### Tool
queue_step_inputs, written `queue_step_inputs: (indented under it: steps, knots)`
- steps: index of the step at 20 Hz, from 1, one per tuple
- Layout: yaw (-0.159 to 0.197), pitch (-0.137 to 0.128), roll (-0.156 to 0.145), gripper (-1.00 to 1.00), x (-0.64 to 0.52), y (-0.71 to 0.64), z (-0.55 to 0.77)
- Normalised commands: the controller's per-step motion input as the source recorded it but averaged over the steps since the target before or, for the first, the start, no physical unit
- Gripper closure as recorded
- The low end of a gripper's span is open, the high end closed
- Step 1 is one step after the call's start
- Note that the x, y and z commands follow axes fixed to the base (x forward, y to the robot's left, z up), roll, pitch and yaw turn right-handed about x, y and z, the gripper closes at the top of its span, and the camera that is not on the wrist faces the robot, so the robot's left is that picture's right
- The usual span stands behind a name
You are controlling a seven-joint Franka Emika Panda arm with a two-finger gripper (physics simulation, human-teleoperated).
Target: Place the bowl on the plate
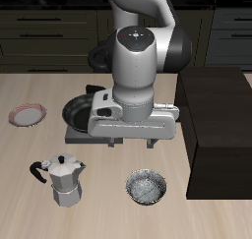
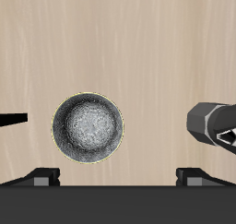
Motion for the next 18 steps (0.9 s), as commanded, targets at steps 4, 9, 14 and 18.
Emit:
queue_step_inputs:
  steps: [4, 9, 14, 18]
  knots:
    - [-0.005, 0.005, 0.010, -1.00, 0.06, 0.02, -0.27]
    - [-0.007, 0.004, -0.005, -1.00, -0.01, 0.10, -0.22]
    - [-0.018, 0.017, 0.008, -1.00, -0.01, 0.02, -0.16]
    - [-0.016, 0.008, -0.017, -1.00, 0.05, -0.07, -0.13]
